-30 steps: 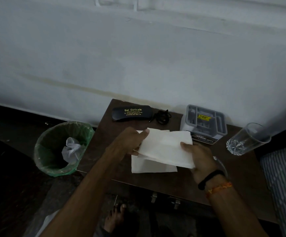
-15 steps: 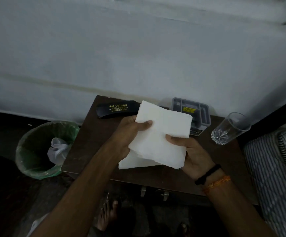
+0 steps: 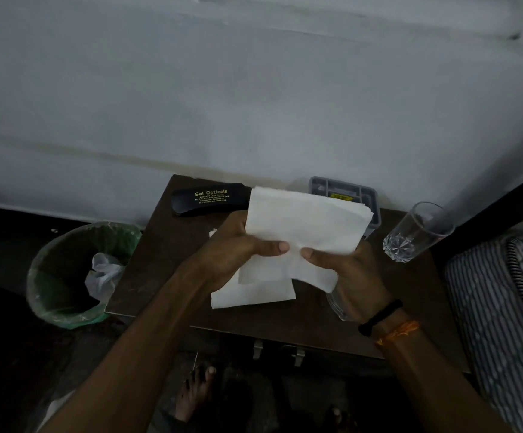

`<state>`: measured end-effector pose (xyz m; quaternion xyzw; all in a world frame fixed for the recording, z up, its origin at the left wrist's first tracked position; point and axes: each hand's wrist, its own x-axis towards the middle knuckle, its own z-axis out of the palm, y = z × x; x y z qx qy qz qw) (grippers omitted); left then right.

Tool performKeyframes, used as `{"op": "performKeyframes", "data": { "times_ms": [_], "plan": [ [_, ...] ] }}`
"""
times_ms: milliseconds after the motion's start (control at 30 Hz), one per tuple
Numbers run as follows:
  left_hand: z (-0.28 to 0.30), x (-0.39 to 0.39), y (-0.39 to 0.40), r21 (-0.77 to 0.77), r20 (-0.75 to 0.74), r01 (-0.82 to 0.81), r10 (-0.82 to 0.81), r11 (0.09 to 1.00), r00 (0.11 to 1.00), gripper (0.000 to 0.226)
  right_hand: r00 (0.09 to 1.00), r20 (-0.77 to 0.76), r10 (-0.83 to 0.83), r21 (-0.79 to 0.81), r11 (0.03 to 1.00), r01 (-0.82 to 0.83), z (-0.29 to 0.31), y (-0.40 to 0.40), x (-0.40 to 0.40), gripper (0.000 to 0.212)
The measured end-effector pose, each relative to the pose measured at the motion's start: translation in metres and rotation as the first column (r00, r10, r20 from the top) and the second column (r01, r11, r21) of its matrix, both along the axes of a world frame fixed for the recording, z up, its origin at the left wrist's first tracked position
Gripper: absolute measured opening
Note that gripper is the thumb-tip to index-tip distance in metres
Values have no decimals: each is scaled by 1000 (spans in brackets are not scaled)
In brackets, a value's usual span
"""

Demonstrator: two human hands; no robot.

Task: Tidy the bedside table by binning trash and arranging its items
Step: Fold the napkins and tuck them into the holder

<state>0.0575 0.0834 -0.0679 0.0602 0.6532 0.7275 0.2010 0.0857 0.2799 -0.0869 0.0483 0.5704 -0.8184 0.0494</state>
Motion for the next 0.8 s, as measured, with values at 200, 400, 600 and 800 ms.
{"op": "performKeyframes", "data": {
  "times_ms": [200, 400, 600, 800],
  "plan": [
    [-4, 2, 4, -83, -149, -72, 60, 994, 987, 42, 989, -133, -69, 71, 994, 79, -6, -3, -4, 47],
    [-39, -2, -8, -534, -60, 13, -53, 845, 997, 68, 991, 126, -42, 302, 953, 2, -37, -5, 1, 38],
    [-43, -4, -7, -557, -87, -74, 30, 827, 996, 68, 995, 59, -79, 262, 963, 61, -29, -5, -1, 38],
    [-41, -3, -6, -563, -156, -183, 114, 806, 981, 56, 998, 7, -65, 293, 954, 61, -28, -5, -5, 42]
  ]
}}
